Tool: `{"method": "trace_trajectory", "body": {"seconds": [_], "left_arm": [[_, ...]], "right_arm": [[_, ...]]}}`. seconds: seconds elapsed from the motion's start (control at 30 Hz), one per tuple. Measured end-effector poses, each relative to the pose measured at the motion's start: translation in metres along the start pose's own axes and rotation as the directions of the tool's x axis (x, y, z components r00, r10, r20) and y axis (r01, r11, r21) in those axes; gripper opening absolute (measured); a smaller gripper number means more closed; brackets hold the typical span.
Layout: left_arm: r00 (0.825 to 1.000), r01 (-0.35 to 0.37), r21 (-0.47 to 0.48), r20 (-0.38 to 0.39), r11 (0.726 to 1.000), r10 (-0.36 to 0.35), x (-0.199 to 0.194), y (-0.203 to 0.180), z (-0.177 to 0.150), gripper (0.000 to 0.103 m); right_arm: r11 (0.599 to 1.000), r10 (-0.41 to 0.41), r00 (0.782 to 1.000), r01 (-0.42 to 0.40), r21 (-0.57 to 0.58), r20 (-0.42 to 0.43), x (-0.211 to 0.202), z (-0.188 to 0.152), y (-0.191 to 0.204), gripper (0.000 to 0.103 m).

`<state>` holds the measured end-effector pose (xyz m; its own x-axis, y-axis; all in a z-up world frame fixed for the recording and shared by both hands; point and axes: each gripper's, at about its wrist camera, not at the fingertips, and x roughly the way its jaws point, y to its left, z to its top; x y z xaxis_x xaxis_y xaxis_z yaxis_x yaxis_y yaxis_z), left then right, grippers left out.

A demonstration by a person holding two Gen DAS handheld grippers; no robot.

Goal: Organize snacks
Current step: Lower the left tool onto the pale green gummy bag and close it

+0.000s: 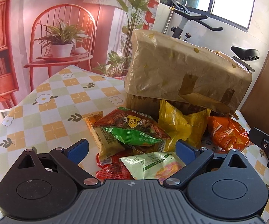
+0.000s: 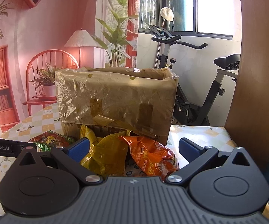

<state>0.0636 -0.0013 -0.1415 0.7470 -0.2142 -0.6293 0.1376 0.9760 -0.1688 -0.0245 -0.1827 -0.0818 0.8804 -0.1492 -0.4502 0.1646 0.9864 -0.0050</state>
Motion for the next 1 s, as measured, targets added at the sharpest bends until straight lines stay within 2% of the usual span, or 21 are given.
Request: {"method": "trace_trajectory", "body": {"seconds": [0.13, 0.37, 0.6, 0.73, 0.87, 1.0], "left_arm": [[0.994, 0.08, -0.05, -0.067, 0.996, -0.083, 0.021, -0.004, -0.012, 0.098], [0.982, 0.124, -0.068, -0.133, 0.99, -0.133, 0.049, -0.014, -0.025, 0.098], [0.976, 0.125, -0.066, -0.172, 0.99, -0.135, 0.062, -0.018, -0.039, 0.103], [0.972, 0.135, -0.04, -0.19, 0.99, -0.14, 0.066, -0.023, -0.042, 0.103], [0.96, 0.149, -0.017, -0.236, 0.989, -0.149, 0.07, -0.03, -0.05, 0.103], [0.957, 0.161, -0.007, -0.243, 0.987, -0.158, 0.073, -0.031, -0.053, 0.102]], "right_arm": [[1.0, -0.007, 1.0, 0.007, 0.007, 0.006, 0.007, -0.011, -0.009, 0.103], [0.998, 0.019, 1.0, -0.02, 0.054, 0.021, 0.011, -0.023, -0.029, 0.103], [0.994, 0.069, 0.998, -0.07, 0.089, 0.008, 0.018, -0.034, -0.042, 0.103], [0.993, 0.072, 0.997, -0.071, 0.089, -0.01, 0.025, -0.043, -0.046, 0.096], [0.994, 0.073, 0.997, -0.069, 0.089, -0.041, 0.03, -0.052, -0.052, 0.094], [0.99, 0.097, 0.991, -0.087, 0.109, -0.092, 0.039, -0.061, -0.059, 0.093]]}}
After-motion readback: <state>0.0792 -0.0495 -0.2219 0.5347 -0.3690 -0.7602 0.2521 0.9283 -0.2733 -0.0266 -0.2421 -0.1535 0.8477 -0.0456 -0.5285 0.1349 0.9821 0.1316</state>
